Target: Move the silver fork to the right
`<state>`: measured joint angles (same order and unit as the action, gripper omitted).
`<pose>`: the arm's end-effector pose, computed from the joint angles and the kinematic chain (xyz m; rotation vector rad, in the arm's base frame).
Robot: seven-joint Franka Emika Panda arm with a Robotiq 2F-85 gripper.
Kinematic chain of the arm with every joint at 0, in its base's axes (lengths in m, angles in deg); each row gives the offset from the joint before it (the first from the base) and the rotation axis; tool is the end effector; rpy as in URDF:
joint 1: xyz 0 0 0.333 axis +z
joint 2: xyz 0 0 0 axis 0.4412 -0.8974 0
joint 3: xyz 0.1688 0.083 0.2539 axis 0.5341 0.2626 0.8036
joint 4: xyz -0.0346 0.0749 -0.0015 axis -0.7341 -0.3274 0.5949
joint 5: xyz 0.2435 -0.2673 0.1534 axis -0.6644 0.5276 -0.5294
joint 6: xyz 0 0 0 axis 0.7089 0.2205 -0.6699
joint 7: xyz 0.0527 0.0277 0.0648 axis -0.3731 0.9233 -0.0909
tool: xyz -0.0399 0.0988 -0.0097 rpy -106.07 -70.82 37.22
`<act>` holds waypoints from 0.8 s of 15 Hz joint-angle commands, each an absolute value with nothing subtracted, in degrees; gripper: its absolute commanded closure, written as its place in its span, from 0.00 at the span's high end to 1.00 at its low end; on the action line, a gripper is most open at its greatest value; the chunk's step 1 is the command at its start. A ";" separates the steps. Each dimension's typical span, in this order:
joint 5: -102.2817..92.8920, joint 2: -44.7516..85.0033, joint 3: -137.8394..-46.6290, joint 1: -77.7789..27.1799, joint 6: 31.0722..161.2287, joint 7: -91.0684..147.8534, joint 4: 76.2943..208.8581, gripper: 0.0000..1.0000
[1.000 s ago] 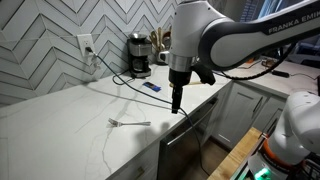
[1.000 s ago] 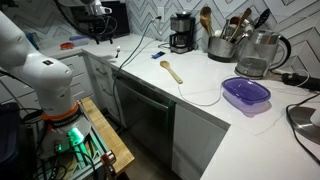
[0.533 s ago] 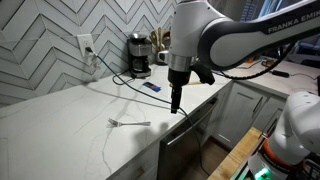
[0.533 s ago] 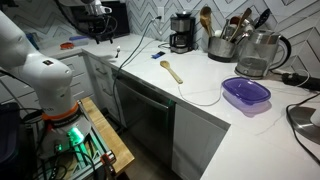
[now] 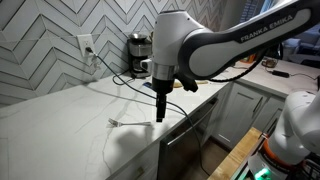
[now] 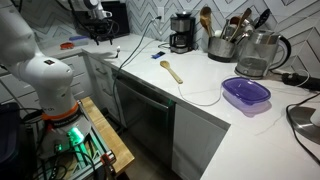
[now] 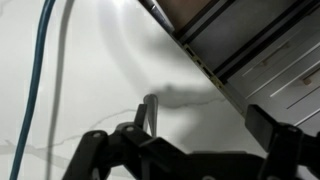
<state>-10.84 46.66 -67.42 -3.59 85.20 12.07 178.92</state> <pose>0.3589 0.3488 0.4415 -2.7999 -1.4059 -0.1207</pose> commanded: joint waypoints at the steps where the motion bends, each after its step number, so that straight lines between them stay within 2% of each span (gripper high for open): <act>1: -9.09 39.29 -66.78 -3.65 88.05 11.56 173.98 1.00; 12: -1.28 23.72 -66.72 -2.99 98.32 14.41 162.66 1.00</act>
<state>-2.72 27.63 -66.77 -3.56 95.96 12.74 165.61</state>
